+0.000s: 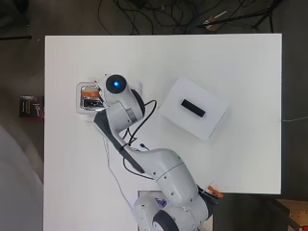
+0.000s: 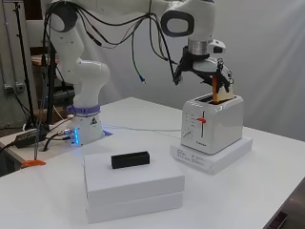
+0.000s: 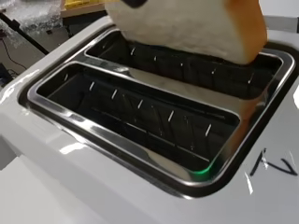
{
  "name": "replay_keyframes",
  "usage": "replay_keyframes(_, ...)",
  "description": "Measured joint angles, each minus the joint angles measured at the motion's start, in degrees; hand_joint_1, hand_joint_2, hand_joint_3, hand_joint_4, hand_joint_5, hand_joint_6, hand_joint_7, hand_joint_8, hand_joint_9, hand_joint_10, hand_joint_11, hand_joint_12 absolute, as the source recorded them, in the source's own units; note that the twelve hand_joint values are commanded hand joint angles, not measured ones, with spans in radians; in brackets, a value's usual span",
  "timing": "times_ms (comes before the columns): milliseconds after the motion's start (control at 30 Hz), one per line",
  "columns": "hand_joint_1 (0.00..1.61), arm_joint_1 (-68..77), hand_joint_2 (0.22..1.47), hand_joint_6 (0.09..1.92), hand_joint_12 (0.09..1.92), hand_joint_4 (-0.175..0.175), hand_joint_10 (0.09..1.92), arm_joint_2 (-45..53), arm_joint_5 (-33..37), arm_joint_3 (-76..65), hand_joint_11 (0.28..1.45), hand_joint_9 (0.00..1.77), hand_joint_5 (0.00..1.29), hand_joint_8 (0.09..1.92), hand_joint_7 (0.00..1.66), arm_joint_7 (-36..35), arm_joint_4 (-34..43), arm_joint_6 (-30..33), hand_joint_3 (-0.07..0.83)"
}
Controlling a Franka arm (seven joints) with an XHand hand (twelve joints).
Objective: Teleoperate dual arm-hand system to toast a bread
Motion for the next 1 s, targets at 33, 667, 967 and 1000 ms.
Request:
replay_keyframes(33, 1.20, -0.24, 1.18, 1.19, 0.72, -0.079, 0.47, -0.10, 0.32, 0.19, 0.66, 1.23, 0.76, 1.12, 0.99, -0.24, 0.18, 0.00, 0.001)
replay_keyframes(667, 0.00, 8.37, 1.05, 0.09, 0.09, -0.038, 0.09, -1.66, 1.59, -4.23, 0.40, 0.42, 0.27, 0.09, 0.31, 2.37, 4.02, -10.80, 0.000)
replay_keyframes(967, 0.00, -31.83, 1.07, 0.09, 0.09, 0.021, 0.09, 23.58, 19.35, 12.84, 0.37, 0.26, 0.20, 0.09, 0.20, -5.60, 3.58, -8.39, 0.005)
replay_keyframes(1000, 0.00, -36.93, 1.08, 0.09, 0.09, 0.018, 0.09, 27.42, 21.32, 15.12, 0.37, 0.26, 0.20, 0.09, 0.20, -6.67, 3.68, -8.44, 0.005)
